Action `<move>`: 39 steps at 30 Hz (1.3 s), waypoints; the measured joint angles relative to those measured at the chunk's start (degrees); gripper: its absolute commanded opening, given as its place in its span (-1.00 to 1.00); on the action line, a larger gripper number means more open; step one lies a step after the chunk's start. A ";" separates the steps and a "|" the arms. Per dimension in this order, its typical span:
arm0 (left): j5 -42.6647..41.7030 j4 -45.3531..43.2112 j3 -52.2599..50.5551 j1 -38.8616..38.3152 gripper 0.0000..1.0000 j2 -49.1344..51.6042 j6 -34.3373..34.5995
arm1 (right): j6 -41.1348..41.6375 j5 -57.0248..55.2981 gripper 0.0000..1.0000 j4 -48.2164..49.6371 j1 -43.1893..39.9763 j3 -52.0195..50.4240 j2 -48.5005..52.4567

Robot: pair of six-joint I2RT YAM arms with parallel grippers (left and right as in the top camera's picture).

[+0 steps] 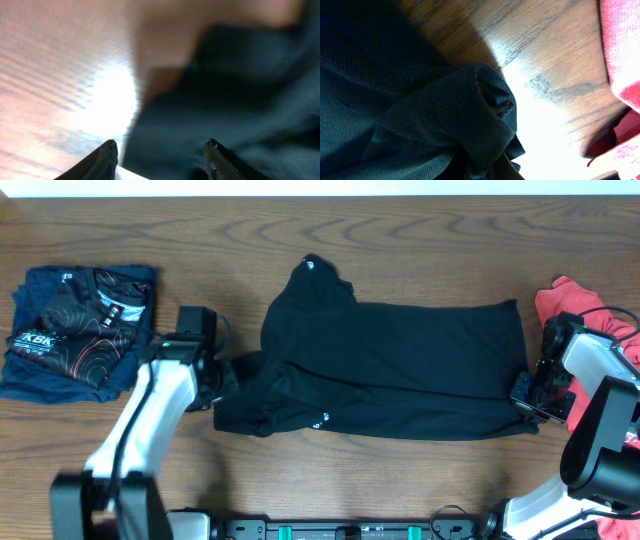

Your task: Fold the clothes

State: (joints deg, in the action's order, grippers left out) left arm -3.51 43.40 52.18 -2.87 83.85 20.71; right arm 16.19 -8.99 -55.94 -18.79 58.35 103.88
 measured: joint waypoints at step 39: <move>-14.84 -16.72 -0.02 -34.27 -0.79 9.49 12.68 | -1.53 6.56 0.39 -3.37 -0.15 7.13 -8.48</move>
State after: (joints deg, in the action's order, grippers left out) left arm -18.35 26.68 52.16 -37.15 93.34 33.39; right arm 14.66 -2.44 -59.31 -18.94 65.47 95.39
